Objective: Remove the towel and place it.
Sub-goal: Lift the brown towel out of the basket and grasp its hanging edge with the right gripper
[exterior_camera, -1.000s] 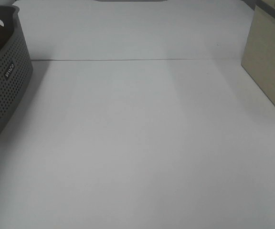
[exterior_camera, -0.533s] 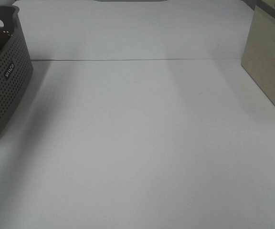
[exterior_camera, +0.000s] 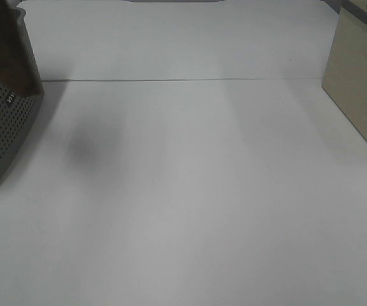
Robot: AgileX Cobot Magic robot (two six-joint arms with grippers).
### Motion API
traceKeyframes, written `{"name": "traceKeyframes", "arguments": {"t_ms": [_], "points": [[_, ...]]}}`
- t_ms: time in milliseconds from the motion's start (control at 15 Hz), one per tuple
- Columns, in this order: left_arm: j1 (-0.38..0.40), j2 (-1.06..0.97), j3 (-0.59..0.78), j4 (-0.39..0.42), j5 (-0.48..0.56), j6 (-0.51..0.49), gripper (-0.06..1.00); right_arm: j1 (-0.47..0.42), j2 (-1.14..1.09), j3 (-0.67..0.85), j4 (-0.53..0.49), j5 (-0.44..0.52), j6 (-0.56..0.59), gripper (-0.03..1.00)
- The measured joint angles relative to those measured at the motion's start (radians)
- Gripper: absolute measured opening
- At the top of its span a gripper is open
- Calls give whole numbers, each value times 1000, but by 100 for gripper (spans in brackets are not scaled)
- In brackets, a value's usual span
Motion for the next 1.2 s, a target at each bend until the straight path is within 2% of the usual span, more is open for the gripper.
{"name": "traceKeyframes", "arguments": {"t_ms": [67, 200, 267, 333, 400, 467, 533, 667, 800, 867, 1000, 1133, 1200], "points": [[-59, 0, 0, 7, 1, -16, 0, 0, 31, -13, 32, -27, -24, 77], [-166, 1, 0, 8, 2, -25, 0, 0, 151, -43, 168, -157, -189, 77], [-192, 1, 0, 10, 2, -27, 0, 0, 190, -49, 222, -192, -248, 77], [-235, 1, 0, 10, 2, -28, 0, 0, 269, -55, 347, -243, -363, 77], [-304, 1, 0, 10, 3, -51, 0, 0, 457, -56, 623, -294, -650, 77], [-327, 1, 0, 10, 3, -60, 0, 0, 540, -56, 790, -296, -865, 77], [-347, 1, 0, 11, 5, -64, 0, 0, 623, -56, 947, -282, -1046, 77], [-373, 1, 0, 12, 7, -66, 0, 0, 800, -56, 1180, -215, -1366, 77], [-377, 1, 0, 11, 8, -66, 0, 0, 936, -60, 1321, -130, -1542, 77], [-377, 1, 0, 11, 8, -68, 0, 0, 1023, -78, 1384, -75, -1594, 77], [-377, 1, 0, 8, 8, -70, 0, 12, 1183, -135, 1425, -3, -1649, 77], [-377, 1, 0, 6, 8, -73, 0, 88, 1267, -196, 1429, -12, -1669, 77], [-377, 1, 0, 6, 1, -73, 0, 219, 1368, -299, 1431, -81, -1665, 77]]}}
